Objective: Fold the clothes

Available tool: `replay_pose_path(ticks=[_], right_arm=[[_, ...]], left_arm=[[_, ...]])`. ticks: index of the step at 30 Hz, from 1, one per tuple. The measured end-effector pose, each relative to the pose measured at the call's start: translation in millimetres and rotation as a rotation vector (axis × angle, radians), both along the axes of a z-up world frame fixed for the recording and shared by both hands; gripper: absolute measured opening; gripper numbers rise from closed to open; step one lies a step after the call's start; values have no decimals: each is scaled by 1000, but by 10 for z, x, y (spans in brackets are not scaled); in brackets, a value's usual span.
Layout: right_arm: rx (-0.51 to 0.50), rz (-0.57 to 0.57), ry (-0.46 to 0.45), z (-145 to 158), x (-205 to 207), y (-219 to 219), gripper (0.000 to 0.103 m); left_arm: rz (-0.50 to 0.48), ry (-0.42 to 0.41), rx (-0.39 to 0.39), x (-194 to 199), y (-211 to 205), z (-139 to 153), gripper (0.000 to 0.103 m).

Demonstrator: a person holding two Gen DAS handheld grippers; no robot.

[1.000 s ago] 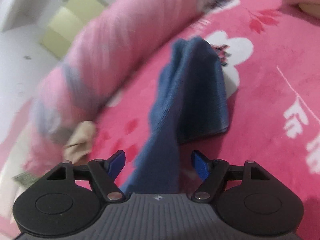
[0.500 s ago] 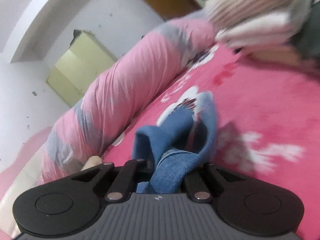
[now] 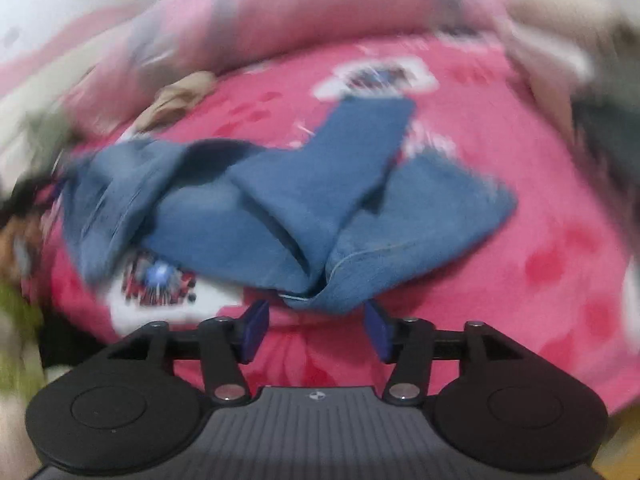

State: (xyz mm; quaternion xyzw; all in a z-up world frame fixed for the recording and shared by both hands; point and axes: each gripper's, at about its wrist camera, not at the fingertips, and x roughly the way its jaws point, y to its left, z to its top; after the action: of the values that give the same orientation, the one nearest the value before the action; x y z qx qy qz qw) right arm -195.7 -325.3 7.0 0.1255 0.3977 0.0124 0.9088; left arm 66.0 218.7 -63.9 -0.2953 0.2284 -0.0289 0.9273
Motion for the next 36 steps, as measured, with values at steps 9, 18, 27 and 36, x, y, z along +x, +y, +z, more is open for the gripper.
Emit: replay_pose_path(ticks=[9, 18, 27, 36], right_arm=[[458, 231, -129, 16, 648, 412, 62], [691, 279, 140, -880, 1685, 1429, 35], [1043, 281, 141, -1088, 1578, 1540, 10], [1256, 242, 275, -1521, 1494, 1653, 12]], left_arm=[[-187, 10, -35, -771, -81, 149, 56], [-515, 95, -99, -1409, -734, -155, 58], [-532, 120, -179, -1437, -872, -501, 58], [-464, 83, -456, -1347, -555, -774, 60]])
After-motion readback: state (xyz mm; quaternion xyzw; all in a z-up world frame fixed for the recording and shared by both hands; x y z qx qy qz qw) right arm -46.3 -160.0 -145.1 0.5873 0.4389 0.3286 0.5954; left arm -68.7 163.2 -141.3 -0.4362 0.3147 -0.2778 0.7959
